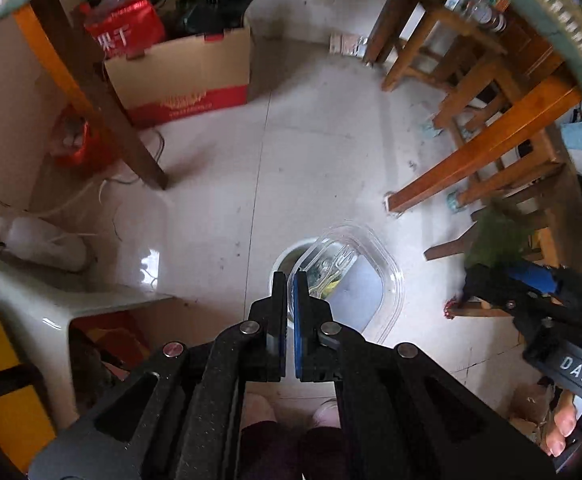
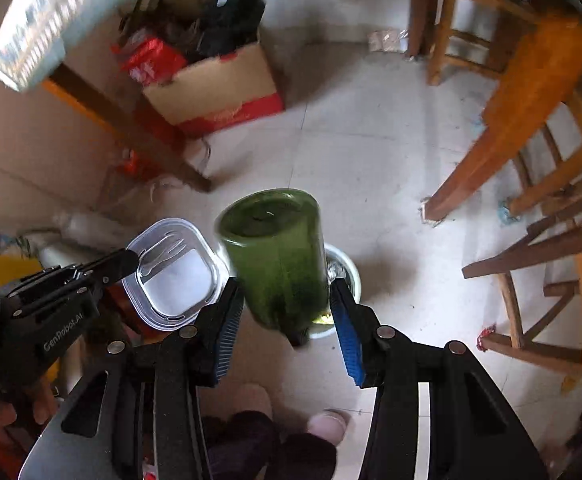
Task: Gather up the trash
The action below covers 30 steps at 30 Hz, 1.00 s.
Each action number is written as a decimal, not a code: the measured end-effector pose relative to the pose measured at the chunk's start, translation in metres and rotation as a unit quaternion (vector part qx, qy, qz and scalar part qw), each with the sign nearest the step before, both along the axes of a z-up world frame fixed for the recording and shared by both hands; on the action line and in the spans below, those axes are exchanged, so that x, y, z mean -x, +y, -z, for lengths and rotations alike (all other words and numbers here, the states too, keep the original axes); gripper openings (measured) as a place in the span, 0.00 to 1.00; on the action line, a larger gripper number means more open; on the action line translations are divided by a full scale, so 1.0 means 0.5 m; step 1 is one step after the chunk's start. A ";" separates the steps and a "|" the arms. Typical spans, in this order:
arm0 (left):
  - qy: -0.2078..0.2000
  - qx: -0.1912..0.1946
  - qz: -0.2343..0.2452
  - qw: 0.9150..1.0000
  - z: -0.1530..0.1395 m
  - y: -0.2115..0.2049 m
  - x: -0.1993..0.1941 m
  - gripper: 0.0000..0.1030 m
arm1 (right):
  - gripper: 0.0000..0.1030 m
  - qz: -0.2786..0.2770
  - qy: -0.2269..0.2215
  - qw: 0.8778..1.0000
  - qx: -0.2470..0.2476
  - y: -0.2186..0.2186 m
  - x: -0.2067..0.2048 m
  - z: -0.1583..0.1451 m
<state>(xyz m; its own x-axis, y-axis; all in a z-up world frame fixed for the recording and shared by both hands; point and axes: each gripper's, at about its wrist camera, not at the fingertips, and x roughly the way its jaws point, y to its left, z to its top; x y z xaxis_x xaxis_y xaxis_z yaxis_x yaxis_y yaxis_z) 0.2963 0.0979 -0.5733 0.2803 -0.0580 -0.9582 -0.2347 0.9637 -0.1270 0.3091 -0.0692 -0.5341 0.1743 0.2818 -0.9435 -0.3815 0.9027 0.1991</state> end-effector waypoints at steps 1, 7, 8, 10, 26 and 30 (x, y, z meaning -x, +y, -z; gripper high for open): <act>0.004 0.001 0.000 1.000 0.016 -0.001 -0.001 0.01 | 0.46 -0.001 0.005 1.000 0.004 0.002 -0.002 0.016; 0.021 0.028 0.002 0.999 0.074 -0.025 -0.018 0.01 | 0.47 0.006 0.027 1.000 0.002 -0.027 -0.004 0.051; 0.024 0.041 0.004 0.999 0.081 -0.028 -0.022 0.01 | 0.47 0.006 0.027 1.000 0.005 -0.035 -0.001 0.046; 0.024 0.062 0.008 0.998 0.090 -0.041 -0.029 0.09 | 0.47 0.007 0.024 1.000 0.011 -0.044 -0.001 0.041; 0.023 0.021 0.028 0.999 -0.180 -0.087 0.031 0.39 | 0.47 0.025 -0.026 0.999 0.003 -0.103 0.033 -0.205; -0.023 -0.004 0.033 0.999 -0.355 -0.105 0.075 0.39 | 0.47 0.012 -0.057 0.998 -0.011 -0.114 0.076 -0.346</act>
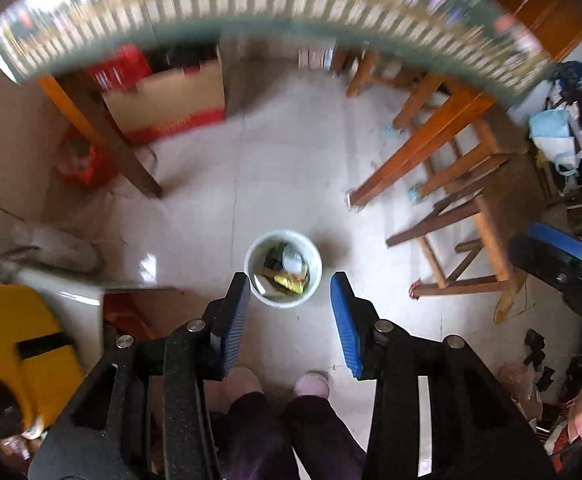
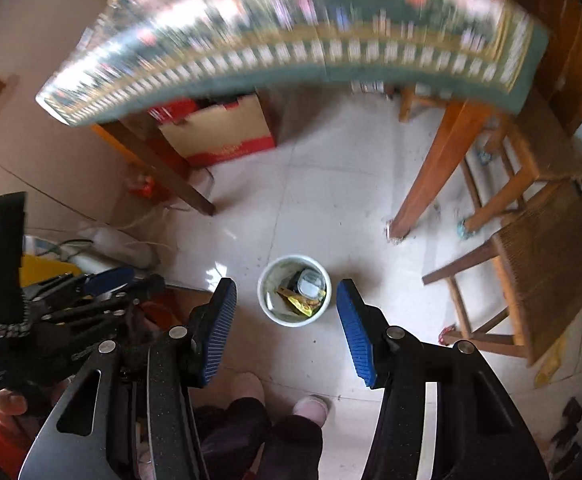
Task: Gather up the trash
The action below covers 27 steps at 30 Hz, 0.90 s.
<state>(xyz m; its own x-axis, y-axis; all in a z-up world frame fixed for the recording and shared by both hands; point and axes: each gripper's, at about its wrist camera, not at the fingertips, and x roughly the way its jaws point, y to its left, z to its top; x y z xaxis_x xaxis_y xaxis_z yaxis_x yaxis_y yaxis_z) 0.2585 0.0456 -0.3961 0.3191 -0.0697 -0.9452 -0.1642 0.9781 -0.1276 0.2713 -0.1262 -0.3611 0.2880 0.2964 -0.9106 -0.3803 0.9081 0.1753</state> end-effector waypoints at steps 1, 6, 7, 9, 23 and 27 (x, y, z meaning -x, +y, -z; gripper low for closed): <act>-0.012 -0.009 0.001 1.000 -0.045 -0.006 0.015 0.39 | 0.47 -0.003 -0.007 1.000 -0.002 -0.001 0.010 -0.029; -0.071 -0.014 0.006 0.997 -0.250 -0.024 0.095 0.39 | 0.47 -0.013 -0.055 0.998 -0.014 -0.013 0.082 -0.205; -0.090 -0.013 0.008 0.996 -0.297 -0.029 0.116 0.39 | 0.47 -0.015 -0.071 0.997 -0.019 -0.018 0.102 -0.246; -0.127 -0.018 0.016 0.992 -0.379 -0.036 0.156 0.39 | 0.47 -0.018 -0.102 0.994 -0.032 -0.033 0.140 -0.320; -0.359 -0.039 0.050 0.931 -0.774 -0.040 0.494 0.52 | 0.47 0.018 -0.322 0.941 -0.104 -0.042 0.455 -0.641; -0.390 -0.049 0.045 0.919 -0.809 -0.033 0.573 0.72 | 0.71 0.019 -0.357 0.929 -0.102 -0.037 0.505 -0.662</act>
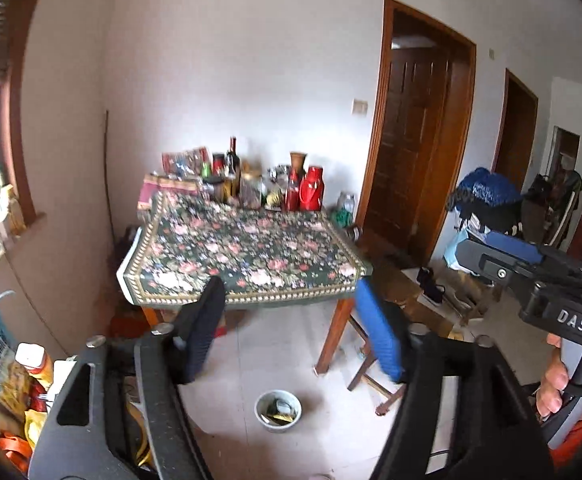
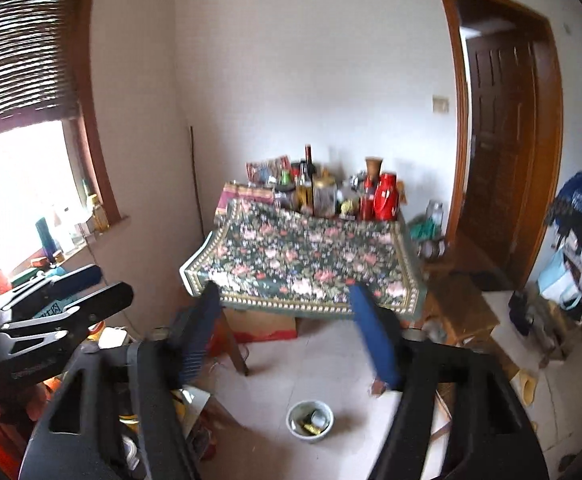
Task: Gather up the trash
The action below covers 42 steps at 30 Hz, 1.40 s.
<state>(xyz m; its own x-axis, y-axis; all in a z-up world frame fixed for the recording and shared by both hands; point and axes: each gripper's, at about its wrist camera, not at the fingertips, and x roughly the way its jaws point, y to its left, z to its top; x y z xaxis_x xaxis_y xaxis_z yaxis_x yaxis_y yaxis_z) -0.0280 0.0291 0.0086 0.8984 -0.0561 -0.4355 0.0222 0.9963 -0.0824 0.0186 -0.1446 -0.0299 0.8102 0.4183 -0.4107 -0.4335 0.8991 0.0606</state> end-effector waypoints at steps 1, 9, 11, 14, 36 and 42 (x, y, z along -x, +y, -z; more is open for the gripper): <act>-0.003 -0.001 -0.002 1.000 -0.004 0.003 0.014 0.80 | 0.78 0.006 -0.014 1.000 0.002 0.002 0.017 -0.004; -0.020 0.024 -0.007 0.999 -0.015 0.024 0.068 0.89 | 1.00 0.032 -0.051 0.998 0.013 0.003 0.071 -0.012; -0.022 0.024 -0.005 0.999 -0.016 0.025 0.077 0.89 | 1.00 0.034 -0.050 0.998 0.015 0.005 0.070 -0.010; -0.021 0.020 -0.003 1.000 -0.019 0.025 0.080 0.89 | 1.00 0.034 -0.047 0.998 0.018 0.003 0.080 -0.009; -0.015 0.024 0.003 1.000 -0.017 0.022 0.095 0.95 | 1.00 0.028 -0.041 0.998 0.024 -0.002 0.110 -0.020; -0.015 0.029 0.004 0.999 -0.020 0.025 0.096 0.95 | 1.00 0.028 -0.038 0.999 0.024 -0.006 0.113 -0.024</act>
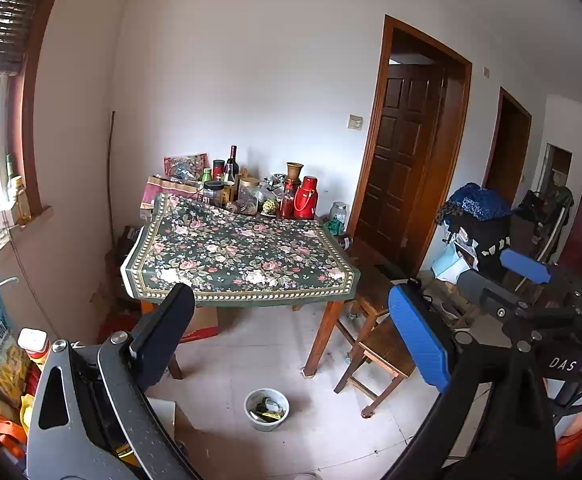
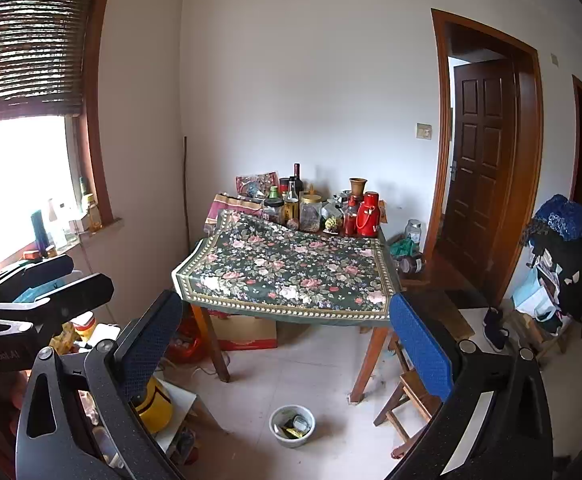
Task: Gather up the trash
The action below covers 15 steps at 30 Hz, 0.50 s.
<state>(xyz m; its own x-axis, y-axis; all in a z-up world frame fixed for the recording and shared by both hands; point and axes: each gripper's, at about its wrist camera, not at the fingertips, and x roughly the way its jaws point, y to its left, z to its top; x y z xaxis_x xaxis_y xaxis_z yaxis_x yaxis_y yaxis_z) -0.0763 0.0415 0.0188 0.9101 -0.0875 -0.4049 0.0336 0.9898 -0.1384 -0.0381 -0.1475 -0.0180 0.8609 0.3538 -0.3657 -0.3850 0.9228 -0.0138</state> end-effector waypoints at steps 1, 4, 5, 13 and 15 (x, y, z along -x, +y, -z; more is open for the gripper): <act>0.000 0.000 0.000 1.000 0.001 0.002 0.000 0.95 | 1.00 0.000 0.001 1.000 0.000 -0.001 0.001 0.000; 0.000 0.000 0.001 1.000 0.000 0.001 -0.001 0.95 | 1.00 0.000 0.003 1.000 -0.001 -0.004 0.000 -0.003; -0.001 0.000 0.001 1.000 0.000 0.001 -0.001 0.95 | 1.00 0.001 0.003 1.000 -0.001 -0.003 -0.001 -0.003; -0.003 -0.002 -0.001 1.000 -0.002 0.002 0.001 0.96 | 1.00 0.002 0.005 1.000 -0.002 -0.003 -0.004 -0.007; -0.003 -0.003 -0.001 1.000 -0.003 -0.001 0.000 0.96 | 1.00 0.003 0.005 1.000 -0.002 -0.002 -0.002 -0.006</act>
